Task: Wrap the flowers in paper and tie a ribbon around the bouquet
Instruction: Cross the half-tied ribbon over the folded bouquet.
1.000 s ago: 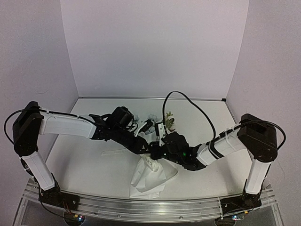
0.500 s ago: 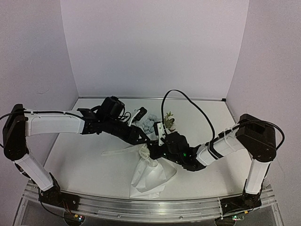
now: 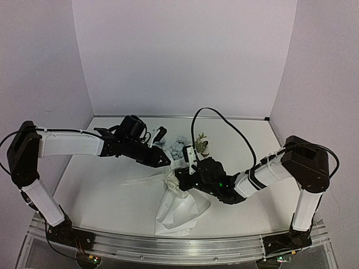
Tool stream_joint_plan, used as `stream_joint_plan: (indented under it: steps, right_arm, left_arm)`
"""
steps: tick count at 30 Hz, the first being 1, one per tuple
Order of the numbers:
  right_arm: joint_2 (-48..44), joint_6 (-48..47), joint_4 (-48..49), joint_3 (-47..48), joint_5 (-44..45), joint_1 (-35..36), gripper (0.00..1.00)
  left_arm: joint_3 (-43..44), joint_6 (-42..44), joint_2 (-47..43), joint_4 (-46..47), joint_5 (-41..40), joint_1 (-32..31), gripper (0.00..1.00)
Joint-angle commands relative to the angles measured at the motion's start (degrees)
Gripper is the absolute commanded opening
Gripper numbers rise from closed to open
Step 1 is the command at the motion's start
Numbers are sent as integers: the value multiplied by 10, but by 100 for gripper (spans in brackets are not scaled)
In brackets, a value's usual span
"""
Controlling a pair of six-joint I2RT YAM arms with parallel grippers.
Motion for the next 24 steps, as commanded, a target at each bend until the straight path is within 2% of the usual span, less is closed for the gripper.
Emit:
stream_joint_plan:
  steps: [1, 8, 24]
  right_arm:
    - [-5, -10, 21, -1, -7, -2, 0]
    - [-7, -10, 21, -3, -7, -1, 0]
    - [-16, -14, 20, -2, -13, -1, 0]
  left_arm:
    - [23, 1, 32, 0, 47, -2, 28]
    - [19, -2, 35, 13, 70, -3, 37]
    - [22, -11, 67, 18, 70, -3, 37]
